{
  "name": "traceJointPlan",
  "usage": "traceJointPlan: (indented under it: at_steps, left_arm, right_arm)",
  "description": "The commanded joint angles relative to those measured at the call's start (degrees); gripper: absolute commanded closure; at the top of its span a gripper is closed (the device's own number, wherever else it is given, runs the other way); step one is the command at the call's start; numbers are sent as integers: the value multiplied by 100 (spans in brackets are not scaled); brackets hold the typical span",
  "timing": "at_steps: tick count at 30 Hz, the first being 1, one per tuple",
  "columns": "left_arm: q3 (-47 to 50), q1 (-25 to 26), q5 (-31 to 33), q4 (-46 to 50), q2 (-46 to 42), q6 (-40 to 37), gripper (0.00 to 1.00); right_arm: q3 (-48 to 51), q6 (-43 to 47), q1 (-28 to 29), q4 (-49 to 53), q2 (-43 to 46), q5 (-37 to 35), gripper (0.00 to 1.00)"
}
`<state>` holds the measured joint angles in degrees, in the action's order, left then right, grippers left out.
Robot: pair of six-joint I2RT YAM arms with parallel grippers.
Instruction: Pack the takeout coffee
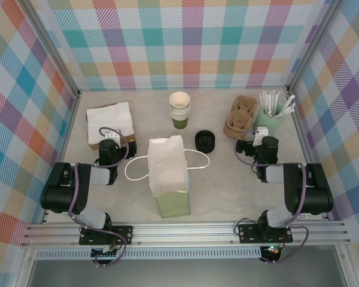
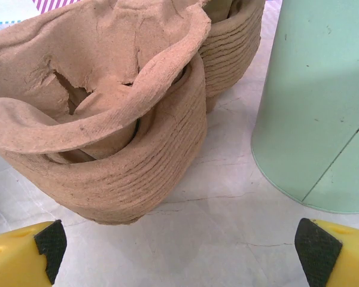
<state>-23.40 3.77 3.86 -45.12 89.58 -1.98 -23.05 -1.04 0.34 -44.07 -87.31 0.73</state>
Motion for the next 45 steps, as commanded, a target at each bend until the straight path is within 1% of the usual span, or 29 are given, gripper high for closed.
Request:
traceJointPlan:
  at_steps: [1, 15, 16, 17, 18, 20, 23, 26, 28, 29, 32, 34, 36, 37, 39, 41, 43, 45]
  left_arm:
    - [-95, -46, -83, -79, 16, 20, 0]
    - [-95, -49, -83, -76, 16, 19, 0]
    - [-98, -47, -42, -80, 2, 33, 0]
    - [-162, -50, 108, 124, -91, 101, 0]
    - [-300, -52, 286, 508, -294, 187, 0]
    - [-712, -59, 577, 1684, -792, 342, 0]
    - [-1406, -67, 874, 3139, -1391, 722, 0]
    - [-2194, -108, 1346, 4579, -1723, 1155, 0]
    - [-2666, -190, 1446, 5341, -1841, 1384, 0]
    - [-2945, -244, 1387, 5784, -1894, 1518, 0]
    - [-3835, -324, 748, 7034, -2003, 1713, 0]
    - [-4391, -312, 4, 7784, -2053, 1765, 0]
    - [-4873, -262, -779, 8501, -2130, 1817, 3]
    - [-5052, -193, -989, 8794, -2180, 1836, 3]
    - [-5346, 7, -1315, 9351, -2346, 1895, 3]
    - [-5600, 219, -1508, 9810, -2490, 1962, 3]
    - [-5872, 497, -1612, 10254, -2550, 2005, 4]
    - [-6124, 915, -1602, 10630, -2560, 2071, 4]
  right_arm:
    - [-121, 51, -34, -110, -14, 120, 0]
    - [-130, 42, -34, -93, -14, 120, 0]
    - [-130, 49, -34, -100, -13, 118, 0]
    - [-122, 43, -34, -110, -10, 136, 0]
    - [-145, 51, -34, -64, 10, 145, 0]
    - [-296, 38, -29, 298, 147, 123, 0]
    - [-538, -42, -34, 1258, 614, 50, 0]
    - [-558, -321, -34, 1939, 1215, -47, 0]
    - [-607, -525, -34, 2520, 1633, -86, 0]
    - [-660, -645, -34, 2846, 1837, -119, 0]
    - [-921, -1001, -34, 3920, 2438, -179, 0]
    - [-1164, -1231, -26, 4615, 2772, -78, 0]
    - [-1439, -1475, -3, 5367, 3039, -23, 0]
    - [-1535, -1572, 15, 5628, 3132, -13, 0]
    - [-1686, -1791, 51, 6130, 3321, 31, 0]
    - [-1768, -1996, 79, 6450, 3465, 87, 0]
    - [-1827, -2165, 134, 6700, 3574, 118, 0]
    - [-1900, -2312, 193, 6908, 3624, 128, 0]
